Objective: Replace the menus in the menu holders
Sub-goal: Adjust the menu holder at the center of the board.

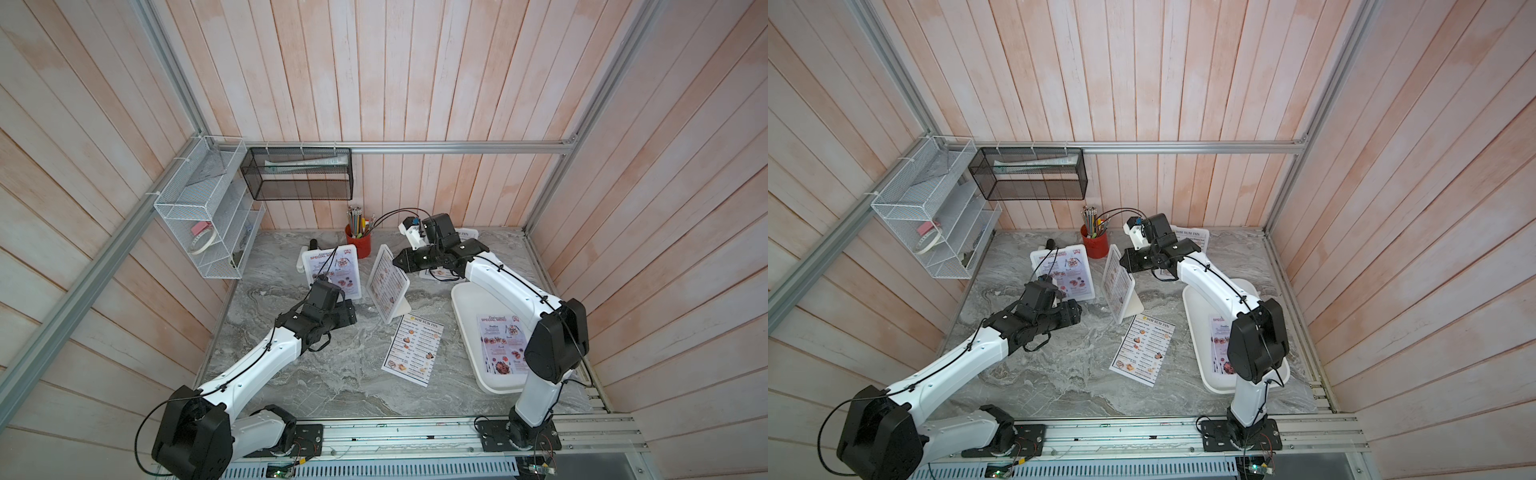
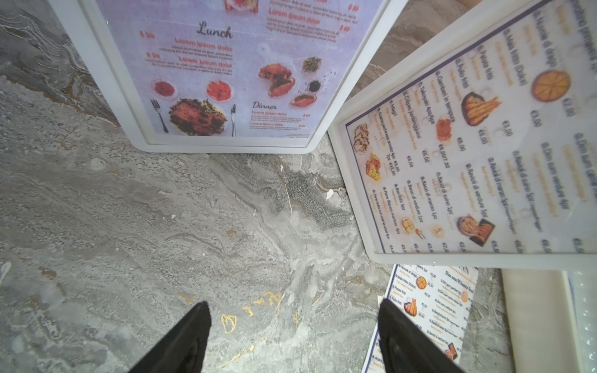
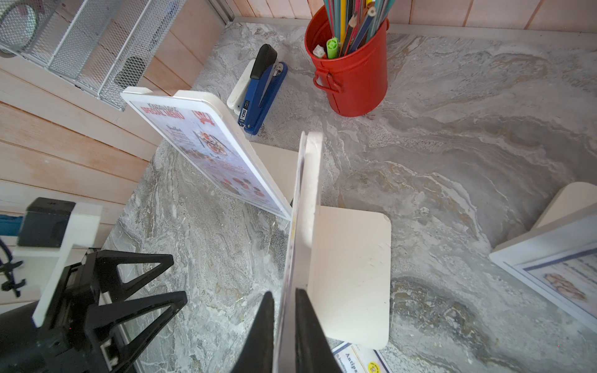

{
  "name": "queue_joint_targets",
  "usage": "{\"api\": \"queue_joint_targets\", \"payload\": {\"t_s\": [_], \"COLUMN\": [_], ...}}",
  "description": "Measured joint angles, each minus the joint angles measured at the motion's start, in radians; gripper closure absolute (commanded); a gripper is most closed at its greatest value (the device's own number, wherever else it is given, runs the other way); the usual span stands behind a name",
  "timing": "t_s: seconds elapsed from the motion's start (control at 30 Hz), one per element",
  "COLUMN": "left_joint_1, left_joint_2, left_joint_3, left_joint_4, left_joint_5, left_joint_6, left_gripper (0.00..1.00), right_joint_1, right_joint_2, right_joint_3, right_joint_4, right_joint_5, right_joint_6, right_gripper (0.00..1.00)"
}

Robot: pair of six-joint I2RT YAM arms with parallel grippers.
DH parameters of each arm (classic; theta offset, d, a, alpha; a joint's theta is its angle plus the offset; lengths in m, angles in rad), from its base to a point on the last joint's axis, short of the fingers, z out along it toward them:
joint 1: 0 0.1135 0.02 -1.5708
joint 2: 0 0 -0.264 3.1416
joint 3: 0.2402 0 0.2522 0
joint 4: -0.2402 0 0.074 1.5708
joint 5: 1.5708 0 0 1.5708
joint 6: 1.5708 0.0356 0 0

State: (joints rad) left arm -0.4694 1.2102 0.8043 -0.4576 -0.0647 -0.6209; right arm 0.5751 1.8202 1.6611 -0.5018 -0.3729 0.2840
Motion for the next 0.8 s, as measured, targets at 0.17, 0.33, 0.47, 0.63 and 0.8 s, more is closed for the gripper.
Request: {"api": "queue_joint_targets", "payload": {"t_s": [0.17,0.33,0.47,0.63,0.8], "left_joint_1": [0.0,0.0,0.0,0.0,0.0], "left_joint_2": [0.0,0.0,0.0,0.0,0.0], "left_joint_3": [0.003,0.01,0.011,0.013,0.024], "left_joint_4": [0.0,0.0,0.0,-0.002,-0.003], "left_joint_5": [0.0,0.0,0.0,0.0,0.0], "left_joint_6": [0.0,0.0,0.0,0.0,0.0], "left_gripper": [0.16,0.17,0.16,0.17,0.17], "right_joint_1": [0.0,0.0,0.0,0.0,0.0], "right_joint_2": [0.0,0.0,0.0,0.0,-0.001], "right_joint_3": [0.0,0.0,0.0,0.006,0.015], "right_joint_4": [0.0,0.0,0.0,-0.005,-0.01], "right_joint_5": [-0.005,-0.01,-0.011,-0.011,-0.01], "right_joint_6": [0.0,0.0,0.0,0.0,0.0], "right_gripper": [0.88,0.9,0.91,0.92,0.92]}}
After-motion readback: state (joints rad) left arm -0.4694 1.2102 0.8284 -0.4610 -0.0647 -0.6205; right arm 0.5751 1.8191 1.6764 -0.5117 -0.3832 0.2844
